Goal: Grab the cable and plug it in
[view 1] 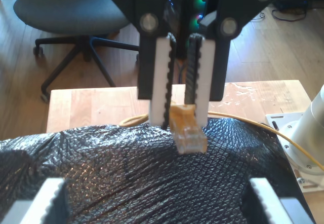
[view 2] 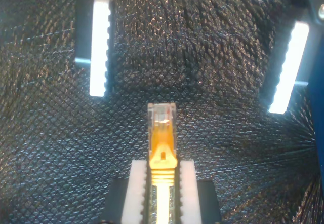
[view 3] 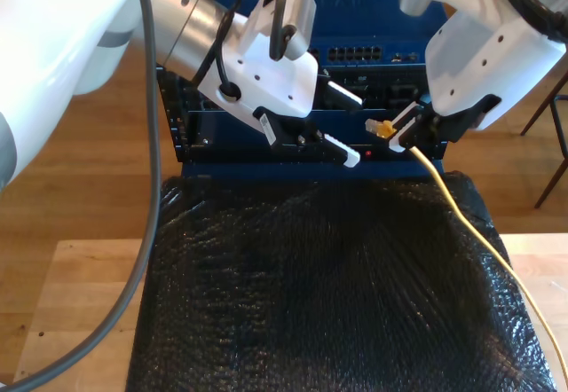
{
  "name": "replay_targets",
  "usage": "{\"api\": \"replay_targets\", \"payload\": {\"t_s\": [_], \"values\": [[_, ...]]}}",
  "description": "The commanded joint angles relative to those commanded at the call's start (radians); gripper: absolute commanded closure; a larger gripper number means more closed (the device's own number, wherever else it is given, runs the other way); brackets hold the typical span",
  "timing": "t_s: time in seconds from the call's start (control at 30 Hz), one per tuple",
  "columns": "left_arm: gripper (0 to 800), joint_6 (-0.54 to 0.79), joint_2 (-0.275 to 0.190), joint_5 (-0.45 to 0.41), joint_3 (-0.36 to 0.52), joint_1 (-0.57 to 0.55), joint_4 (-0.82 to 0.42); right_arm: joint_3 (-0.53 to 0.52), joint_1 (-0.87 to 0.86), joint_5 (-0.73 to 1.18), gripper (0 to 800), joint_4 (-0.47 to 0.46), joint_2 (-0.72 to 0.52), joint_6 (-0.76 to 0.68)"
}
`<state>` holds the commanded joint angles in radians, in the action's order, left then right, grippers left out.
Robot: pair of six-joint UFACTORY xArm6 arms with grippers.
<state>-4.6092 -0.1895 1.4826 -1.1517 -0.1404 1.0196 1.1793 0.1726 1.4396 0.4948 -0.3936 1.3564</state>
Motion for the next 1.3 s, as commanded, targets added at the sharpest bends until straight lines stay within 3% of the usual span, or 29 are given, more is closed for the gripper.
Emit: {"api": "replay_targets", "payload": {"t_s": [0.1, 0.47, 1.07, 1.3], "values": [[94, 0.003, -0.003, 0.0, 0.002, 0.002, 0.0, -0.003, -0.002, -0.002, 794, 0.0, 0.003, -0.002], [218, 0.006, -0.005, -0.003, 0.005, 0.003, 0.0, -0.018, -0.002, -0.008, 794, 0.021, 0.009, -0.005], [318, 0.014, -0.008, -0.005, 0.015, 0.003, 0.0, -0.032, -0.002, -0.031, 794, 0.074, 0.058, -0.008], [434, 0.014, -0.012, -0.009, 0.023, 0.003, 0.0, -0.037, -0.003, -0.041, 794, 0.074, 0.058, -0.008]]}}
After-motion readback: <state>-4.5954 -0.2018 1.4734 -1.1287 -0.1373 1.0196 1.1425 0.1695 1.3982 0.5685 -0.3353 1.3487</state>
